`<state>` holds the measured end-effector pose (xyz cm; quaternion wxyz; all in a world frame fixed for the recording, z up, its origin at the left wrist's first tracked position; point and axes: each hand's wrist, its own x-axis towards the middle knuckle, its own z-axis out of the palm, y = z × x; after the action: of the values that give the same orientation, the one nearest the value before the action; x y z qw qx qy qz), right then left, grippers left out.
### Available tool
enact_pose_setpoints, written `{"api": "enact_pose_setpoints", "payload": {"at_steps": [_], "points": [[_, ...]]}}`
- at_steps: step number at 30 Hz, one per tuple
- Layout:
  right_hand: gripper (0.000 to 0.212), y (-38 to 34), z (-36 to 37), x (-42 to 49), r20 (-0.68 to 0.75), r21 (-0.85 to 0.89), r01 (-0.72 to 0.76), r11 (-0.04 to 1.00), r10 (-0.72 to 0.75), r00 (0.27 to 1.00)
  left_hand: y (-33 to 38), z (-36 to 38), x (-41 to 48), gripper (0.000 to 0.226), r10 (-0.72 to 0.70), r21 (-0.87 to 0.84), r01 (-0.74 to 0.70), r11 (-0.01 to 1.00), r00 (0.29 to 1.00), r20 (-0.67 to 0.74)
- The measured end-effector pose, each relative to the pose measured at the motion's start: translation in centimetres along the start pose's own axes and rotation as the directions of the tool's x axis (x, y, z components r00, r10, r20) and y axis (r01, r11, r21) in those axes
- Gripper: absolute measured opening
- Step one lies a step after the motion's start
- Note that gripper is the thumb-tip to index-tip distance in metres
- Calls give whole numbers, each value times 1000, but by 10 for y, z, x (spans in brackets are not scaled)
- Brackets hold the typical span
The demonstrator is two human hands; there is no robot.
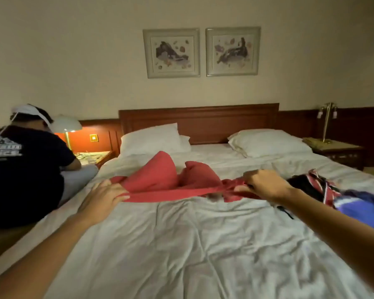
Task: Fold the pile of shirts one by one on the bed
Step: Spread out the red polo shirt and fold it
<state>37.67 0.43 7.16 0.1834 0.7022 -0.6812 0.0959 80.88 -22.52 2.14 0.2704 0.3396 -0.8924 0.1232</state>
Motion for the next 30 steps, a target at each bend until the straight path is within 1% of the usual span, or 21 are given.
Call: {"api": "enact_pose_setpoints", "payload": {"at_steps": [2,3,5,6,8,10,11,12,14,15,16,17,18,19,21,23,25,27,28,29,30], "points": [[64,-15,52,-55,161,58,-9,998,-1,987,11,39,-64,44,-69,-25,76,997,976,209],[58,-22,74,-80,229,70,-12,998,-4,974,17,56,-92,41,-82,-25,94,995,950,301],[52,-38,103,-123,376,90,-18,996,-17,926,30,78,-139,29,-44,-72,84,994,899,437],[48,-47,112,-139,434,126,-21,992,-36,900,36,84,-157,25,-20,-115,86,990,877,480],[44,-61,119,-160,477,271,-33,962,-105,873,45,84,-181,24,-1,-215,141,966,839,544],[56,-69,115,-170,475,416,-61,907,-160,865,49,73,-190,27,-26,-252,206,945,818,574],[63,-71,111,-173,495,479,-114,870,-160,854,48,67,-192,31,-41,-230,219,948,803,595],[68,-72,108,-174,537,522,-214,826,-124,834,47,63,-193,37,-61,-187,225,956,779,625],[74,-72,106,-174,595,524,-413,745,28,804,44,57,-196,45,-113,-108,251,962,727,678],[75,-70,109,-173,574,495,-467,733,128,809,44,58,-198,50,-136,-118,287,951,726,674],[69,-68,116,-173,508,449,-486,750,233,829,43,60,-200,56,-193,-120,353,928,731,654],[57,-64,126,-173,436,401,-504,765,325,839,43,62,-201,58,-275,-91,418,904,731,625],[42,-61,135,-175,399,379,-551,744,406,822,42,65,-203,55,-361,-18,462,887,716,597],[38,-59,144,-176,409,386,-612,690,466,784,42,68,-205,49,-446,64,510,858,678,584],[47,-59,158,-180,473,454,-716,531,537,699,38,75,-212,43,-567,114,630,768,586,579],[51,-61,167,-179,469,523,-749,406,597,651,32,84,-219,49,-637,73,733,677,534,556],[52,-62,172,-174,447,592,-751,292,657,607,28,92,-224,55,-692,14,795,607,520,500],[51,-61,175,-166,476,644,-749,156,685,552,26,98,-225,58,-739,-143,854,500,507,443],[49,-59,177,-163,505,640,-758,127,673,540,25,98,-224,59,-754,-228,871,436,491,437],[43,-58,176,-161,526,620,-769,153,646,553,23,97,-222,60,-759,-278,875,396,482,438],[36,-55,175,-161,524,578,-778,245,620,584,21,94,-222,58,-755,-294,872,392,488,439]]}}
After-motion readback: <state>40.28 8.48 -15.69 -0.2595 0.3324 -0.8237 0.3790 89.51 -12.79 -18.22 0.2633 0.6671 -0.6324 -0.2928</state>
